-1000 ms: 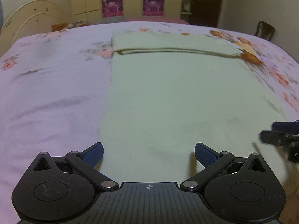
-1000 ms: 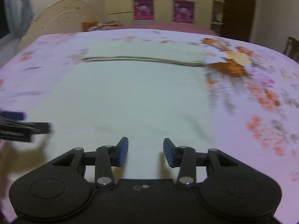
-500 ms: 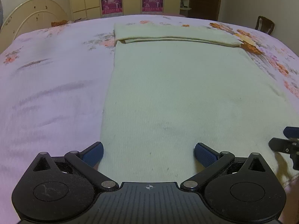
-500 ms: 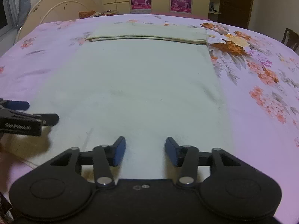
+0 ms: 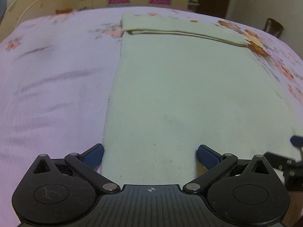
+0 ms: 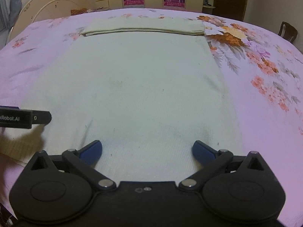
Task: Fold small clothes
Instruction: 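Lower both open grippers to the sweater hem edge, then close the left gripper on the hem while the right gripper closes beside it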
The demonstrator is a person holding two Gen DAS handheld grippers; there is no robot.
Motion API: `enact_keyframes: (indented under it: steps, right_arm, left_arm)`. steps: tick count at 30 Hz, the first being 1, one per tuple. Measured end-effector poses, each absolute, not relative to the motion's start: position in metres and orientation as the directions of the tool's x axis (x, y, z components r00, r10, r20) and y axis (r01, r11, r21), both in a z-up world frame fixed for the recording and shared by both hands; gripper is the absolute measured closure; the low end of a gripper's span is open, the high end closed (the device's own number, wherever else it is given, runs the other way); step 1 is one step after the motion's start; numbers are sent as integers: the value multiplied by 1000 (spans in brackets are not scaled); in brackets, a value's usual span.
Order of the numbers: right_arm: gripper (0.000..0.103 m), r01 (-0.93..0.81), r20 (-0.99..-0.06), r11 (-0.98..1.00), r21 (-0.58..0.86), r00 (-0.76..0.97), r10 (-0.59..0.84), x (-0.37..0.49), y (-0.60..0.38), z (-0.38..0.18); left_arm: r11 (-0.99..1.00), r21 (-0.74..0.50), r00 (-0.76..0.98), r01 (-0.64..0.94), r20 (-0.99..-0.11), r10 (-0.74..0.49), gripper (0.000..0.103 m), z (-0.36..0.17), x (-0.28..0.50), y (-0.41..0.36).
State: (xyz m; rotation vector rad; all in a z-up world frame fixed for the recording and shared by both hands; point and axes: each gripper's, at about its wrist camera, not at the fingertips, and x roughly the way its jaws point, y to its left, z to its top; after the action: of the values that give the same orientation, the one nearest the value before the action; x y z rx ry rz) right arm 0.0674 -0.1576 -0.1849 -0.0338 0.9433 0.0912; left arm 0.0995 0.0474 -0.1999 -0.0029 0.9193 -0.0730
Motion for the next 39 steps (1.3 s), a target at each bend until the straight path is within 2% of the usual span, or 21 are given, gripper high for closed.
enact_keyframes:
  steps: [3, 8, 16, 21, 23, 25, 27, 30, 32, 33, 34, 36, 38, 39]
  right_arm:
    - [1, -108, -808, 994, 12, 585, 73, 67, -158, -185]
    - [1, -96, -785, 995, -4, 616, 56, 59, -154, -185]
    - [1, -86, -774, 996, -5, 631, 51, 45, -151, -181]
    - [10, -81, -766, 997, 19, 639, 67, 39, -156, -175]
    - [11, -72, -763, 997, 27, 643, 68, 35, -161, -173]
    - [18, -50, -763, 998, 38, 643, 61, 32, -168, -172]
    - [27, -31, -766, 998, 45, 641, 55, 31, -174, -171]
    - [33, 13, -762, 999, 39, 647, 22, 30, -186, -168]
    - [35, 43, -762, 999, 32, 647, -3, 29, -195, -166]
    - [37, 63, -764, 998, 32, 645, -16, 29, -201, -166]
    - [39, 75, -766, 997, 37, 642, -20, 28, -205, -166]
    - [42, 99, -770, 994, 49, 638, -25, 27, -213, -166]
    - [43, 115, -772, 992, 57, 636, -29, 26, -218, -166]
    - [43, 119, -774, 991, 57, 633, -31, 27, -220, -166]
  left_arm:
    - [994, -69, 627, 86, -772, -108, 0, -200, 89, 55]
    - [995, -18, 613, 95, -787, -72, 0, -198, 80, 50]
    - [998, -42, 612, 51, -788, -64, 0, -196, 60, 62]
    - [997, -77, 651, -31, -758, -38, 0, -189, 39, 87]
    - [992, -126, 656, -23, -750, -80, 1, -192, 34, 99]
    - [987, -159, 649, 3, -751, -123, 11, -196, 35, 103]
    - [987, -158, 647, 26, -750, -137, 12, -197, 37, 103]
    - [979, -199, 637, 51, -748, -185, 36, -194, 40, 105]
    - [971, -234, 619, 59, -754, -219, 39, -193, 41, 106]
    - [964, -262, 610, 57, -755, -241, 50, -192, 42, 108]
    - [956, -287, 598, 57, -757, -263, 66, -191, 42, 108]
    - [936, -348, 570, 53, -759, -314, 72, -194, 46, 109]
    - [919, -393, 559, 37, -754, -345, 72, -197, 48, 110]
    - [913, -406, 556, 40, -750, -358, 75, -198, 51, 110]
